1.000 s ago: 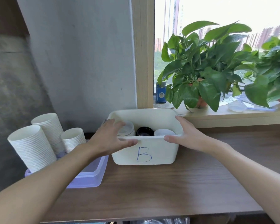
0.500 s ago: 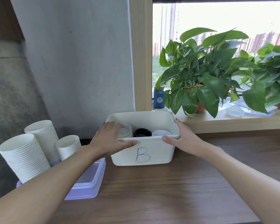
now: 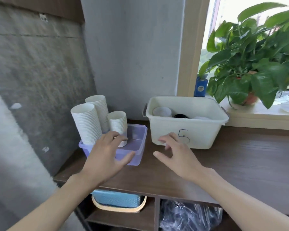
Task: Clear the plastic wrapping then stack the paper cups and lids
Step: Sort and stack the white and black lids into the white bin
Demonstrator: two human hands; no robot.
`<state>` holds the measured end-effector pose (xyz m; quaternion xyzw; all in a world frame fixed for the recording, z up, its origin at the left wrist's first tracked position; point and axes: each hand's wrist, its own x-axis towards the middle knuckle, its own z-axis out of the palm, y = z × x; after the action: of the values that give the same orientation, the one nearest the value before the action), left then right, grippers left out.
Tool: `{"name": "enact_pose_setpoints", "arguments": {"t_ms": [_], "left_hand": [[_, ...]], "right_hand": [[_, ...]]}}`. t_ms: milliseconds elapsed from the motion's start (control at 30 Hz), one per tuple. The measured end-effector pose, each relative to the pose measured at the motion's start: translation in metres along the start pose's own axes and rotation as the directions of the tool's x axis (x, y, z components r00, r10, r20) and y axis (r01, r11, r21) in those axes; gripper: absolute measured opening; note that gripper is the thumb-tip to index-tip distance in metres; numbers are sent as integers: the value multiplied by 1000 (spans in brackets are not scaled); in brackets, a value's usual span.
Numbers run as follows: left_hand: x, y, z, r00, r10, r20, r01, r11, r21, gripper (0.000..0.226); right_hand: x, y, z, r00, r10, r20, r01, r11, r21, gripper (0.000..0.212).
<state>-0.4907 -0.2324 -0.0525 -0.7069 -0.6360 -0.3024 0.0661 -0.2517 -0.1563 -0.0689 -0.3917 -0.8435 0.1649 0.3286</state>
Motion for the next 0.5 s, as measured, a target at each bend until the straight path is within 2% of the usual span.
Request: {"name": "enact_pose_setpoints", "arguments": {"t_ms": [100,233,333,500], "left_hand": [[-26,-33,-3,991,-133,-19,134,989,66,56],[-39,-57,3,951,-308,-20,308,952,-7,46],[-37,-62,13,942,-331,-63,325,942,-81,43],[-25,-76,30,943,-324,-70,318,944,-94,48]], "right_hand": [[2,-18,34,998,-4,68,1,999,49,35],[11,-29,63,997,72,-5,-71,989,126,21],[20,-31,73,984,164,-65,-155,980,122,28],[35,-26,83,973,192,-126,-177,977,118,25]]}}
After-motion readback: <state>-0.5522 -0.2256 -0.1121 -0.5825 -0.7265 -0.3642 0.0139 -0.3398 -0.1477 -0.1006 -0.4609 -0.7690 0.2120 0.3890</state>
